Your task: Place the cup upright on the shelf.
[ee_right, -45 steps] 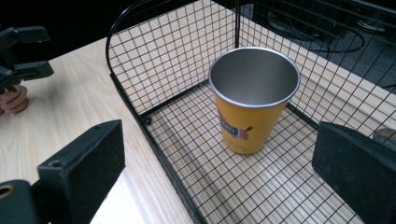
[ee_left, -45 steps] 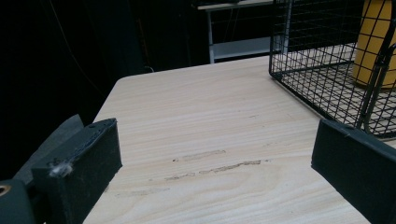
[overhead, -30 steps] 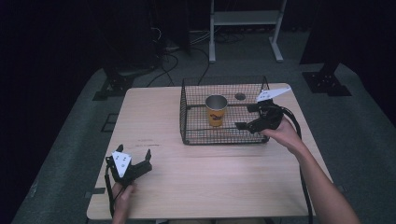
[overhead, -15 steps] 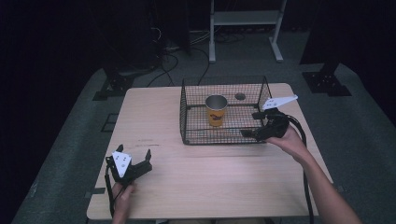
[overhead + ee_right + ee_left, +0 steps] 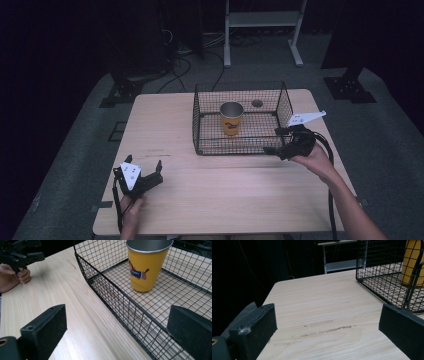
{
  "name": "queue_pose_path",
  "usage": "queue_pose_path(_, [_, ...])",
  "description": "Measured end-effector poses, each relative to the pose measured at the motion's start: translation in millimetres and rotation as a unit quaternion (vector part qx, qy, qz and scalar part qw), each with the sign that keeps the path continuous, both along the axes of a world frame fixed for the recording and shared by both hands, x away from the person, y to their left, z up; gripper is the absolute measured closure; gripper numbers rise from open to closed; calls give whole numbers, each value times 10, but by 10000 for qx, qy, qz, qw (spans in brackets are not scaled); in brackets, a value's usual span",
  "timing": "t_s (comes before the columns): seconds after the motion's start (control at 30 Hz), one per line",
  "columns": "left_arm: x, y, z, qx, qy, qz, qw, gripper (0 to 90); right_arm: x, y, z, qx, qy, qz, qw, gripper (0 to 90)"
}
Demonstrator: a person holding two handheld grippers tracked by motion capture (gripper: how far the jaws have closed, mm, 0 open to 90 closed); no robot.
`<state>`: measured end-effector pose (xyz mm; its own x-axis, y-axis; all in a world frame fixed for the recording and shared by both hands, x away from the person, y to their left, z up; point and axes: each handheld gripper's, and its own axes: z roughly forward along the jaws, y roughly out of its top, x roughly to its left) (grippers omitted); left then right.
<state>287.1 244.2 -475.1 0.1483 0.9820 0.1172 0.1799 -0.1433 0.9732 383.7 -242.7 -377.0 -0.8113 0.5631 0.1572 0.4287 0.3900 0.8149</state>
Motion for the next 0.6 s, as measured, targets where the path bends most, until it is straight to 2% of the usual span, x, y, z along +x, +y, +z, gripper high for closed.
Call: queue_pose_path(0.6, [-4,-9,-2,17,-8,1,10000,8,-166,-171,-176,154,60,-146,9998,21])
